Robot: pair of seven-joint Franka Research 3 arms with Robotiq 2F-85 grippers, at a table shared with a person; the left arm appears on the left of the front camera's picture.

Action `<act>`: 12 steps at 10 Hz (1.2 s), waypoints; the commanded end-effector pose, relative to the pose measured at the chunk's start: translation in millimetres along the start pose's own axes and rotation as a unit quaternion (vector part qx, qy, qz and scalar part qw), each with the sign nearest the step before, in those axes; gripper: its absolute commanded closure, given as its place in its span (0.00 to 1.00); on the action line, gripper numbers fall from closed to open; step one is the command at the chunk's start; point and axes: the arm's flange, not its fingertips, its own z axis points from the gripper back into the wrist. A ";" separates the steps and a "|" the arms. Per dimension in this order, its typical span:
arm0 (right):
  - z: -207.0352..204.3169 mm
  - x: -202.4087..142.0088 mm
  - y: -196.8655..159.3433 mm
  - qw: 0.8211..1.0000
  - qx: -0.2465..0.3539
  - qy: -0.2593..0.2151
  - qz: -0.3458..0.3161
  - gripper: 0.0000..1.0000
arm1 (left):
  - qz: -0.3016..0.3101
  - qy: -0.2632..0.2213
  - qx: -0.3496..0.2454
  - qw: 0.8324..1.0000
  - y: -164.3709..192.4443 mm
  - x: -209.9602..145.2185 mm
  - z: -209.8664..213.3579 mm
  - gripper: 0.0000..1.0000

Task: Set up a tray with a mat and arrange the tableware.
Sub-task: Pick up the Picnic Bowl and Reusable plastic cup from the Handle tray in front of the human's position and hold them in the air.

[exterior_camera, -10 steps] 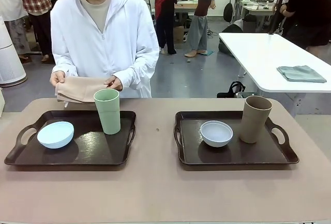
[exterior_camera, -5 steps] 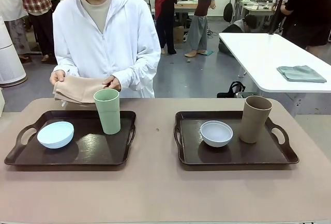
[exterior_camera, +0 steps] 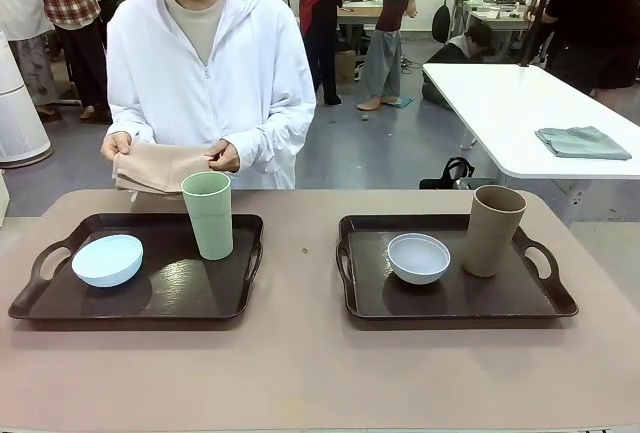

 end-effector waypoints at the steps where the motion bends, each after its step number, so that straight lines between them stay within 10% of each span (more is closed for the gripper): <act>1: -2.1 -1.0 0.0 1.000 0.011 -0.003 0.003 0.00 | -0.006 -0.006 -0.012 1.000 0.7 1.7 1.3 0.00; 6: 0.0 0.0 0.0 1.000 0.000 0.000 0.000 0.00 | 0.000 0.000 0.000 1.000 -0.1 -0.1 0.0 0.00; 12: -85.1 73.8 160.8 0.979 -0.042 -0.012 0.201 0.00 | -0.062 0.106 0.190 0.974 -62.3 34.3 -48.2 0.00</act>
